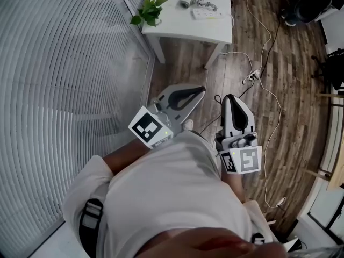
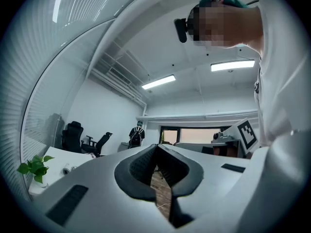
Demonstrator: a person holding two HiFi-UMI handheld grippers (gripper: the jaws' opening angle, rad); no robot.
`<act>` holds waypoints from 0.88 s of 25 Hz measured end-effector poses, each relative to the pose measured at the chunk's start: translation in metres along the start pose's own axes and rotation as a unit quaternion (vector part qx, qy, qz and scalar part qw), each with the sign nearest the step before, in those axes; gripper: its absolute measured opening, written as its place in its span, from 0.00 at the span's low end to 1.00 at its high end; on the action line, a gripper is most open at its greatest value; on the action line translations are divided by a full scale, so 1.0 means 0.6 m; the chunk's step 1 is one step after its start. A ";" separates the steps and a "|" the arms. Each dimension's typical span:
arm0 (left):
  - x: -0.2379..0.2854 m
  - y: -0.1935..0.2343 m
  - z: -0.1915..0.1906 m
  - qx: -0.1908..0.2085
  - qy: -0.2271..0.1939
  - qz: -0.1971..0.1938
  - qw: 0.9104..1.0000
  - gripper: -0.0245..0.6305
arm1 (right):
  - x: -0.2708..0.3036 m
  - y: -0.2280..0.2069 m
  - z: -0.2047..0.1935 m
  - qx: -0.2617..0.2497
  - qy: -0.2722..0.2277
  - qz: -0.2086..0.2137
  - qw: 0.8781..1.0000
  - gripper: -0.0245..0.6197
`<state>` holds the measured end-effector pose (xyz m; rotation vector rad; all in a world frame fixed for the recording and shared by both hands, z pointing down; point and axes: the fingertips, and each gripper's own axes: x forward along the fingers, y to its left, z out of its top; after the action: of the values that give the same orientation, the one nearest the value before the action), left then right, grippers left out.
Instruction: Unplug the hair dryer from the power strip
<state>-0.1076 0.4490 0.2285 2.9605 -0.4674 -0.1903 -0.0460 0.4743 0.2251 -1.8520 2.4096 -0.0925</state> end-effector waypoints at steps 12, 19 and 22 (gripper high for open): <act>0.070 -0.027 -0.006 0.003 -0.005 0.016 1.000 0.08 | -0.020 -0.068 0.008 0.011 -0.001 0.019 1.000 0.09; 0.083 -0.018 -0.021 0.000 0.005 0.027 1.000 0.08 | -0.010 -0.081 -0.001 0.020 0.007 0.029 0.999 0.09; 0.094 -0.004 -0.026 0.000 0.007 0.029 1.000 0.08 | 0.003 -0.092 -0.007 0.022 0.009 0.030 0.999 0.09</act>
<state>-0.0514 0.4356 0.2378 2.9408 -0.5512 -0.1641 0.0059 0.4583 0.2356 -1.7664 2.4509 -0.1567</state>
